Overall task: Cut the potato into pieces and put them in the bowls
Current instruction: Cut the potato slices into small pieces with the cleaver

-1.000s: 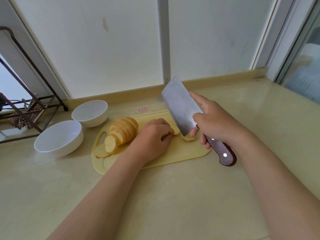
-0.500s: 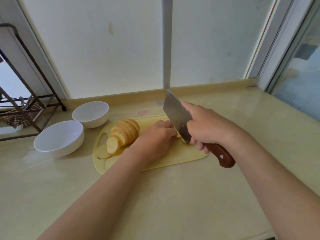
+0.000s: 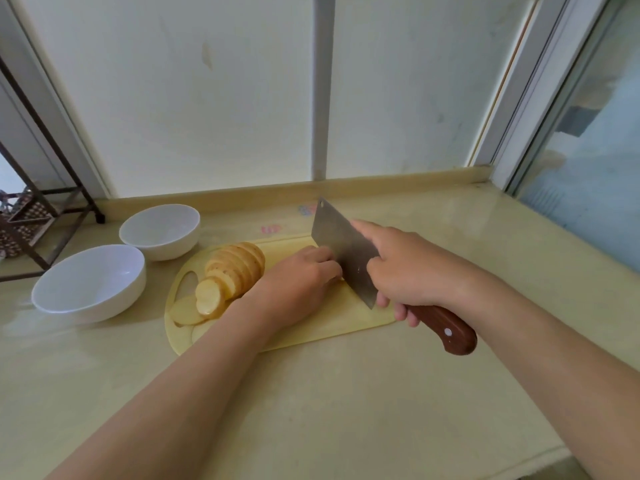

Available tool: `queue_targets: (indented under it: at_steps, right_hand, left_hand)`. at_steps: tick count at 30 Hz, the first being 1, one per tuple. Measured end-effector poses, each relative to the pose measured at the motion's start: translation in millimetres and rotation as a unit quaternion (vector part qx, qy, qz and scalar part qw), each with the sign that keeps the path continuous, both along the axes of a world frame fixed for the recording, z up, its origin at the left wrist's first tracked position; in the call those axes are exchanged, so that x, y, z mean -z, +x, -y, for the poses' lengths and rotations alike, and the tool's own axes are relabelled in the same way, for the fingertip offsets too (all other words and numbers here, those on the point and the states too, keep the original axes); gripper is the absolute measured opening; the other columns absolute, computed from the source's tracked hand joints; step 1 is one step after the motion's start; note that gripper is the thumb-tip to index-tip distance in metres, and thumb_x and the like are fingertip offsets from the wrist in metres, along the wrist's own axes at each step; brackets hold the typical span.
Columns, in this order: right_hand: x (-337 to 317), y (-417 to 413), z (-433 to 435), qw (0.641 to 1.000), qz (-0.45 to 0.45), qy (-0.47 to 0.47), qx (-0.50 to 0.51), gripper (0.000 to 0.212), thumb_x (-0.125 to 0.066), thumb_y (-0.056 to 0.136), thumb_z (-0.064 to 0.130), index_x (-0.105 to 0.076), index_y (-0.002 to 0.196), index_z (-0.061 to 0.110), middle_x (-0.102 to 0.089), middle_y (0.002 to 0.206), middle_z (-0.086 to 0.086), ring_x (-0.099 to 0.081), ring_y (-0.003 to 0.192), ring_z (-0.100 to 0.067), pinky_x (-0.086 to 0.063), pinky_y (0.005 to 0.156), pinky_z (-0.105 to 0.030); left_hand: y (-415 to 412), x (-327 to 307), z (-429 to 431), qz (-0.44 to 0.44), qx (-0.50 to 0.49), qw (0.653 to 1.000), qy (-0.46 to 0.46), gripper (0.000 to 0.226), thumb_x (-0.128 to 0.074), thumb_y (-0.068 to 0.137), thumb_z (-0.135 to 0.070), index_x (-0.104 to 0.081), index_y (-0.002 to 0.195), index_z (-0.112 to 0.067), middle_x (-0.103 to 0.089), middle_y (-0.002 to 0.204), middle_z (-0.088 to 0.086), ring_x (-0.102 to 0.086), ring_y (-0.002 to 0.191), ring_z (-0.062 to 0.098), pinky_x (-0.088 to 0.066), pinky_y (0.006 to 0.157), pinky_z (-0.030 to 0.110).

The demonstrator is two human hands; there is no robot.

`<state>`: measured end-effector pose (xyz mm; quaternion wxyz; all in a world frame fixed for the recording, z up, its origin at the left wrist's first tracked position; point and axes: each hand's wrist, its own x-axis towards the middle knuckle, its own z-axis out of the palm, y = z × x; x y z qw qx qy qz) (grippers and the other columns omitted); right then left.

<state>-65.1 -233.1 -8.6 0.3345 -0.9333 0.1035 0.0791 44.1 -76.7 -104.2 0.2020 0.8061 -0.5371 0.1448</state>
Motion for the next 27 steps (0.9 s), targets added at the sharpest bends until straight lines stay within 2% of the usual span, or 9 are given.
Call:
queue_targets:
  at_steps: [11,15,23,27]
  right_hand:
    - [-3.1,0.7,-0.1,1.0,-0.005,-0.001,0.012,0.083,-0.033,0.096,0.005,-0.014,0.16,0.055,-0.071,0.086,-0.016,-0.064,0.046,-0.019,-0.057,0.048,-0.032]
    - [-1.5,1.9,0.9,1.0,-0.006,0.011,0.017,0.084,-0.033,0.095,0.006,-0.014,0.161,0.055,-0.072,0.084,-0.017,-0.065,0.05,-0.023,-0.057,0.049,-0.033]
    - [0.6,1.5,1.7,0.999,-0.003,0.026,0.022,0.084,-0.033,0.095,0.004,-0.015,0.161,0.054,-0.072,0.082,-0.017,-0.065,0.049,-0.022,-0.055,0.048,-0.031]
    - [0.3,0.8,-2.1,0.999,0.0,0.031,0.013,0.084,-0.032,0.095,0.005,-0.016,0.161,0.054,-0.072,0.083,-0.017,-0.064,0.047,-0.02,-0.055,0.048,-0.031]
  left_hand:
    - [-5.5,-5.7,-0.9,0.004,-0.01,1.0,-0.013,0.026,-0.047,0.093,-0.015,-0.071,0.095,-0.008,-0.065,0.093,0.01,-0.059,0.075,0.033,-0.053,0.066,0.043]
    - [-9.2,-8.2,-1.6,-0.023,-0.013,0.999,-0.023,0.025,-0.05,0.09,-0.013,-0.073,0.092,-0.004,-0.066,0.095,0.012,-0.063,0.076,0.033,-0.055,0.065,0.038]
    - [-2.4,-5.7,-5.7,-0.05,-0.013,0.998,-0.039,0.018,-0.06,0.087,-0.01,-0.076,0.092,-0.005,-0.069,0.096,0.008,-0.066,0.081,0.027,-0.056,0.071,0.038]
    - [-2.1,-6.4,-9.0,-0.044,-0.018,0.998,-0.038,0.019,-0.058,0.086,-0.012,-0.076,0.09,-0.006,-0.068,0.094,0.008,-0.066,0.078,0.027,-0.057,0.068,0.04]
